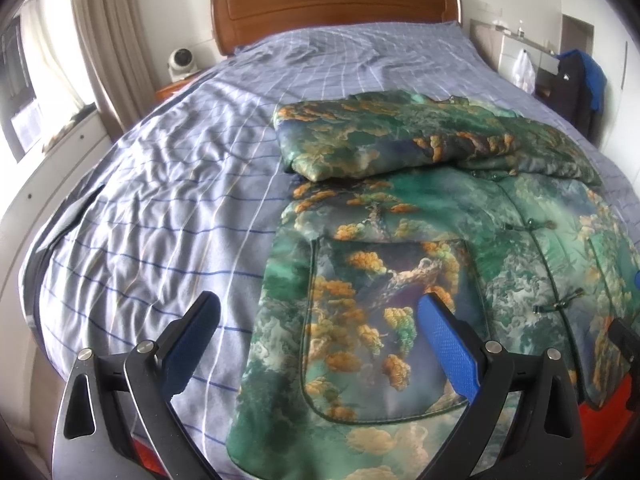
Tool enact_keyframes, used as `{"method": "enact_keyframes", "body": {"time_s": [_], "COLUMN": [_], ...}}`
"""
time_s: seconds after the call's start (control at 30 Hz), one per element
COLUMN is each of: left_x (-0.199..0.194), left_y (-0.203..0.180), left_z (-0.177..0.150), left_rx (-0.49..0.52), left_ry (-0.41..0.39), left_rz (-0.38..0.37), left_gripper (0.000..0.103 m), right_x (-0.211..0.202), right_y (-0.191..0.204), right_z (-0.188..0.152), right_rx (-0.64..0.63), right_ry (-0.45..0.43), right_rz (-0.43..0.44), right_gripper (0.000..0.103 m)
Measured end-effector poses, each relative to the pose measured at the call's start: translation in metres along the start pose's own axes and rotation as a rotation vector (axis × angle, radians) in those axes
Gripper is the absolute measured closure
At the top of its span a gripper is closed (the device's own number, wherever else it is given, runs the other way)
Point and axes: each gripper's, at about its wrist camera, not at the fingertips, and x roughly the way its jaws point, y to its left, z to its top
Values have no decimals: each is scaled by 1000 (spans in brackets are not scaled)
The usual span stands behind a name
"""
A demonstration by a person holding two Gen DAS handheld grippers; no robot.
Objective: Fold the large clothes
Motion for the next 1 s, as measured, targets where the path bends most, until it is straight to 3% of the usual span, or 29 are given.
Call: {"method": "enact_keyframes", "body": {"time_s": [1.0], "left_x": [1], "left_y": [2], "left_z": [0], "left_rx": [-7], "left_ry": [3], "left_rz": [14], "left_gripper": [3], "right_x": [-2], "right_y": [4], "right_z": [-1], "right_rx": [1], "right_ry": [4], "right_rz": [15], "right_gripper": [8]}}
